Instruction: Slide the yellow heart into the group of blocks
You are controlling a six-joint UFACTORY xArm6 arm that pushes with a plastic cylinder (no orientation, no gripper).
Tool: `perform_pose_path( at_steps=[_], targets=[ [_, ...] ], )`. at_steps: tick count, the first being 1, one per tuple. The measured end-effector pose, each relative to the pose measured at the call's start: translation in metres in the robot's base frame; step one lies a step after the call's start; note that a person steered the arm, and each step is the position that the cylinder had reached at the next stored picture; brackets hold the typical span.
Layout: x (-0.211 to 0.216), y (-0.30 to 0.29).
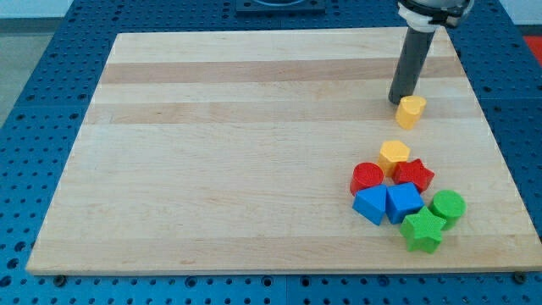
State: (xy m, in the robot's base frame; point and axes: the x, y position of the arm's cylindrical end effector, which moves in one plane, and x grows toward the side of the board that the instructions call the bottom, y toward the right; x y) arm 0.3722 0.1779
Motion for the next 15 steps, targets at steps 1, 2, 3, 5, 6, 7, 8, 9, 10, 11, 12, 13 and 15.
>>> perform_pose_path(
  at_steps=[1, 2, 3, 5, 6, 7, 8, 9, 10, 11, 12, 13, 15],
  targets=[
    [0.003, 0.001],
    [0.003, 0.010],
    [0.003, 0.012],
    [0.029, 0.012],
    [0.045, 0.012],
    [0.060, 0.012],
    [0.069, 0.012],
    [0.069, 0.016],
    [0.069, 0.044],
    [0.068, 0.057],
    [0.068, 0.059],
    [0.079, 0.060],
    [0.083, 0.063]
  ],
)
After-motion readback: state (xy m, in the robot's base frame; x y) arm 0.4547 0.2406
